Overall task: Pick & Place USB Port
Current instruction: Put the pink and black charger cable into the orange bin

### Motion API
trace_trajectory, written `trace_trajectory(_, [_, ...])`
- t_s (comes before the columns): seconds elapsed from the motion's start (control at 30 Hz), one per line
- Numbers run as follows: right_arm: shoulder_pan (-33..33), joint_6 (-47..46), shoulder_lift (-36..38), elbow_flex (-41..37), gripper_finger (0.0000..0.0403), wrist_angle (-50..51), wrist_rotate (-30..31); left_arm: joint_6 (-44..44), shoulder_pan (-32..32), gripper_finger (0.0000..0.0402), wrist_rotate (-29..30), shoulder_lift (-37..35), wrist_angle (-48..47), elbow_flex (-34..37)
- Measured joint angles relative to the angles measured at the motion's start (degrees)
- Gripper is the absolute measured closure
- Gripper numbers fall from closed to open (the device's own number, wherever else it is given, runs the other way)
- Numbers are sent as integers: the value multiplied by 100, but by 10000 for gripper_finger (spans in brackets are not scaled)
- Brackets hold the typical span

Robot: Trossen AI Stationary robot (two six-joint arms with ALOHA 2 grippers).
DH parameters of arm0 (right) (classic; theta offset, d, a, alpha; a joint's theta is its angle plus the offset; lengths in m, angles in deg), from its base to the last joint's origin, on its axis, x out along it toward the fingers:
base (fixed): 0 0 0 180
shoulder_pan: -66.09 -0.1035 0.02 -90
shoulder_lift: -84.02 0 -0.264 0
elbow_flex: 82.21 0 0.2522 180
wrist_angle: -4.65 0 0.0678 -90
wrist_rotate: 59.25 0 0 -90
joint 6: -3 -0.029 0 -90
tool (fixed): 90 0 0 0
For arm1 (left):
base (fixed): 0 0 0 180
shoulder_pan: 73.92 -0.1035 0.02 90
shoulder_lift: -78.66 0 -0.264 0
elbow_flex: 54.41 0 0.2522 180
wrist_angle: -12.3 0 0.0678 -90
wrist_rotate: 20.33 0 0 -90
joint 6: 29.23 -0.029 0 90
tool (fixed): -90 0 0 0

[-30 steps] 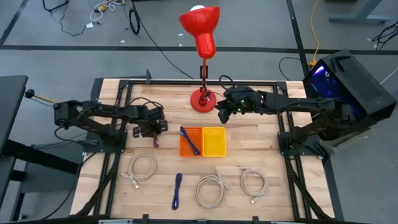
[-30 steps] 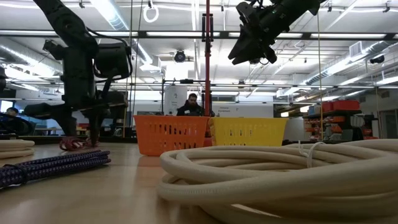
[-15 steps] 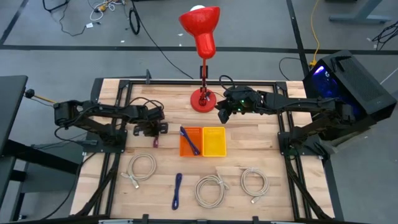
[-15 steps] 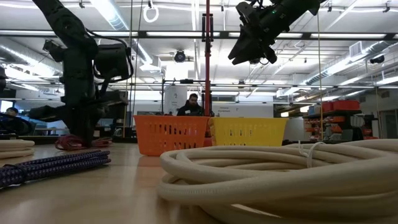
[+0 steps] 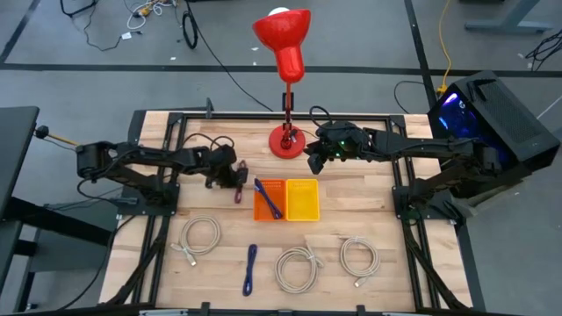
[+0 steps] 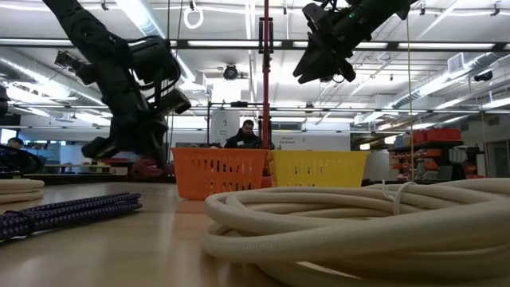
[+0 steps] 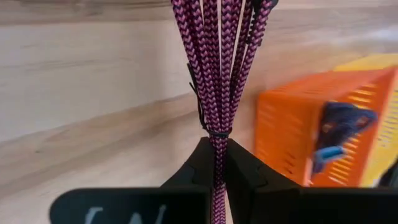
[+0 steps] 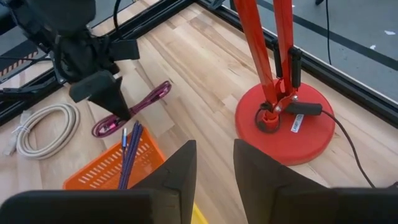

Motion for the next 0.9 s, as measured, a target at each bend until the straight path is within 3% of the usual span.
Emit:
trace_trajectory(0.27, [7,0,0,0,293,2,47,-477,-269,384,99,-418,-296,-797])
trace_trajectory(0.53, [7,-46,0,0,293,20,138,-908,117,384,498,-574,-1647,-1961])
trace_trajectory(0.9, [113,20,0,0,293,10,150,-183,1113,384,1345,-545,-1571,-2053])
